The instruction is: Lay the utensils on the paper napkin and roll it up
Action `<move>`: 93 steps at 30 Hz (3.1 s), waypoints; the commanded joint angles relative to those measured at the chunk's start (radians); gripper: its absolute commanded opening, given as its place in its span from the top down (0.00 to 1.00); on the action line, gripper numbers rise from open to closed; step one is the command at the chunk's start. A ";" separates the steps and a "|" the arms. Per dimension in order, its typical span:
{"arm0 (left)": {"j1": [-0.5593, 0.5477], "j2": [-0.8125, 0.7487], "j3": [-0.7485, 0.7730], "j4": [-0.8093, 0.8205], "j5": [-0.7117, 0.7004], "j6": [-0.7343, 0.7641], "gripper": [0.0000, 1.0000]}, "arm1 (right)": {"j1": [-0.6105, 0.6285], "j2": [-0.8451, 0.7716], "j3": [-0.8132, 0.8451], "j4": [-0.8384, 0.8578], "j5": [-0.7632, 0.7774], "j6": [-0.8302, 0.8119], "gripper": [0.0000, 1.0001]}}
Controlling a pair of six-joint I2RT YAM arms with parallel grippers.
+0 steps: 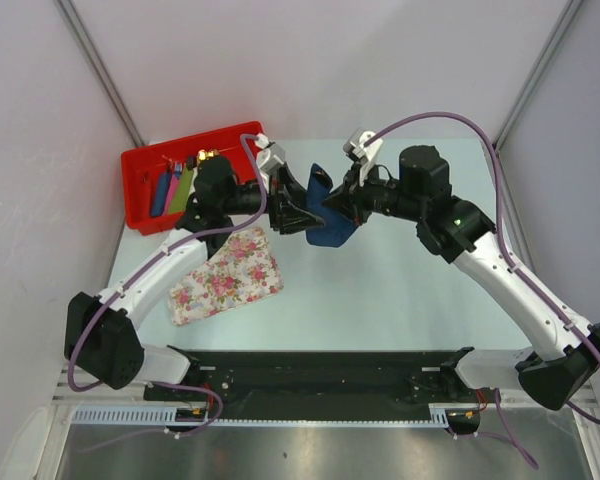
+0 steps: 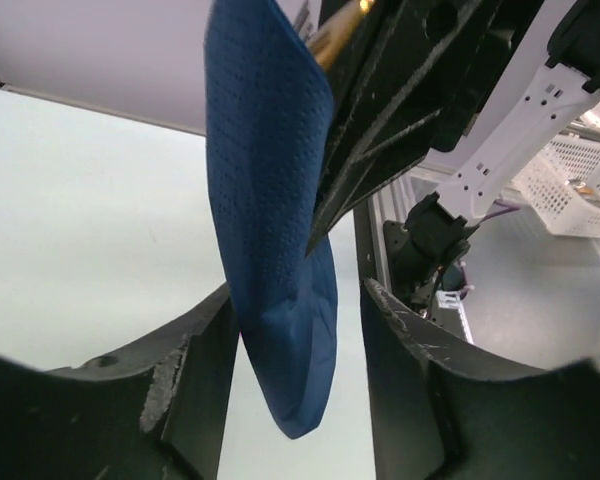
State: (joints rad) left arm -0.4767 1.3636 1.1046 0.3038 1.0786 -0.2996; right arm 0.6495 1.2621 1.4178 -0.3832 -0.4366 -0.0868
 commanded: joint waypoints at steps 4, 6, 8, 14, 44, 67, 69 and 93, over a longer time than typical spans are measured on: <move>-0.007 0.009 -0.009 0.155 0.023 -0.113 0.52 | 0.027 -0.044 0.013 0.060 0.033 -0.036 1.00; -0.008 0.011 -0.011 0.166 0.020 -0.121 0.57 | 0.029 -0.047 0.013 0.061 0.036 -0.036 1.00; -0.011 0.011 -0.015 0.175 0.017 -0.119 0.68 | 0.030 -0.050 0.013 0.064 0.038 -0.036 1.00; -0.010 0.005 -0.031 0.169 -0.005 -0.130 1.00 | 0.030 -0.072 0.009 0.086 0.064 -0.004 1.00; 0.029 -0.003 -0.017 0.524 0.061 -0.406 1.00 | -0.179 -0.164 0.010 -0.304 -0.352 -0.051 0.45; 0.007 -0.044 -0.014 0.811 0.040 -0.705 1.00 | -0.238 -0.098 -0.072 -0.131 -0.369 -0.099 1.00; -0.003 -0.046 -0.015 0.814 0.037 -0.711 1.00 | -0.231 -0.076 -0.069 -0.060 -0.379 -0.065 1.00; 0.024 -0.020 -0.020 0.669 -0.146 -0.639 1.00 | -0.273 -0.082 0.076 -0.052 -0.249 0.071 0.39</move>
State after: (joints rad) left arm -0.4728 1.3632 1.0725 0.9817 1.0149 -0.9649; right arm 0.4129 1.2312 1.3731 -0.4000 -0.7612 -0.0372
